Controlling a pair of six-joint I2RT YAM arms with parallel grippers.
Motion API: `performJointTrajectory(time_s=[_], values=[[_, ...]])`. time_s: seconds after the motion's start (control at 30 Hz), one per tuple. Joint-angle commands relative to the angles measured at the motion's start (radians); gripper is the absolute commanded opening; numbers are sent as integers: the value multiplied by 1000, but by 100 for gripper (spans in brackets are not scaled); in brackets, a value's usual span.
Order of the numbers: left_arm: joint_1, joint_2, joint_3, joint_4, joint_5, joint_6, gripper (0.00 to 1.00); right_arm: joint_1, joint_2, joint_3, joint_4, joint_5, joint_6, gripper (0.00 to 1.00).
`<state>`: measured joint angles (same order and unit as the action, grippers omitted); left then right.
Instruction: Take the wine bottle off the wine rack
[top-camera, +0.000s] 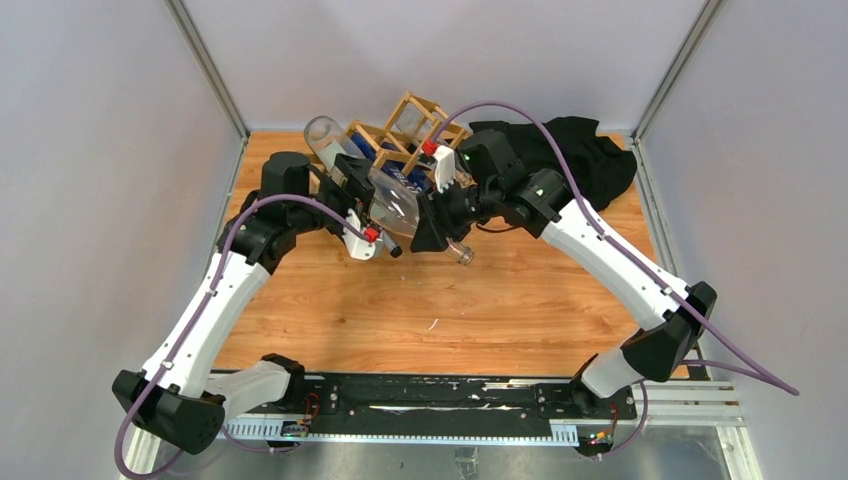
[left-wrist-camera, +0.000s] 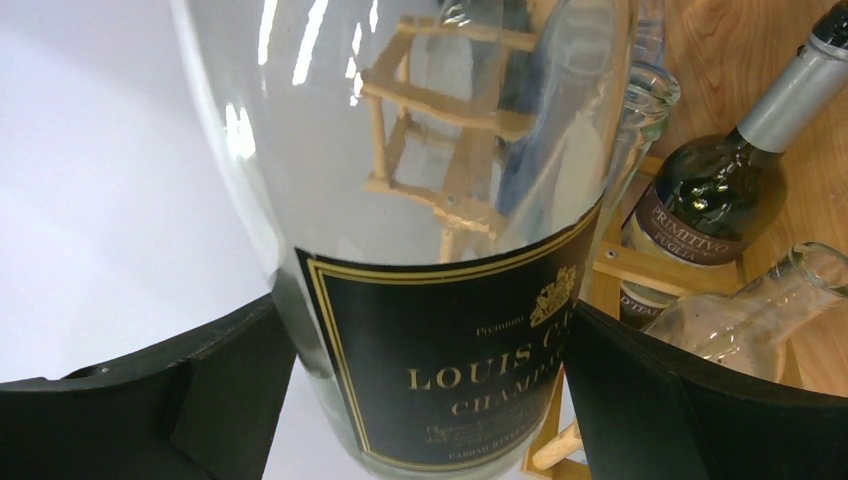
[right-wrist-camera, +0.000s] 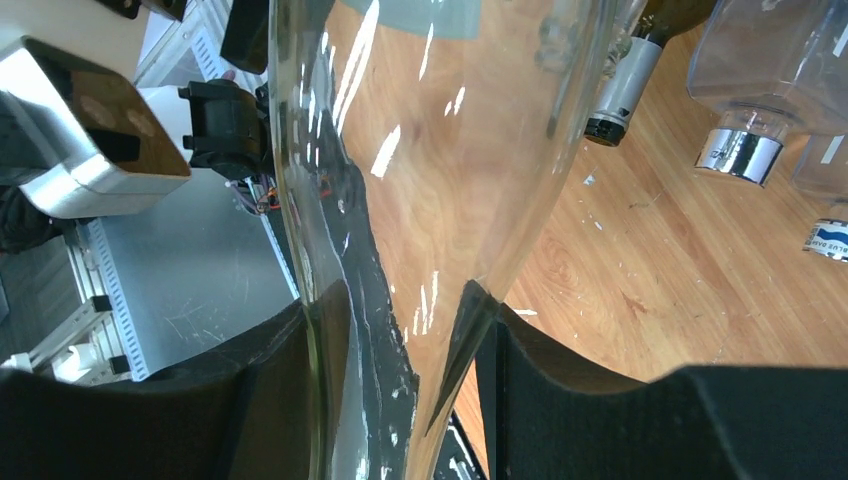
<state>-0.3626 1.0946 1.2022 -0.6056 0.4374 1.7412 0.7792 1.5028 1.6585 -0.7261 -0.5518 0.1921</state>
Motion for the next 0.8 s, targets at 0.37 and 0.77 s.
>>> performJointTrajectory(time_s=[0.37, 0.77], values=[[-7, -36, -40, 114, -48, -109, 99, 93, -151, -14, 122, -110, -149, 0], [-9, -144, -251, 585, -24, -251, 4, 93, -108, 16, 113, -31, -139, 58]])
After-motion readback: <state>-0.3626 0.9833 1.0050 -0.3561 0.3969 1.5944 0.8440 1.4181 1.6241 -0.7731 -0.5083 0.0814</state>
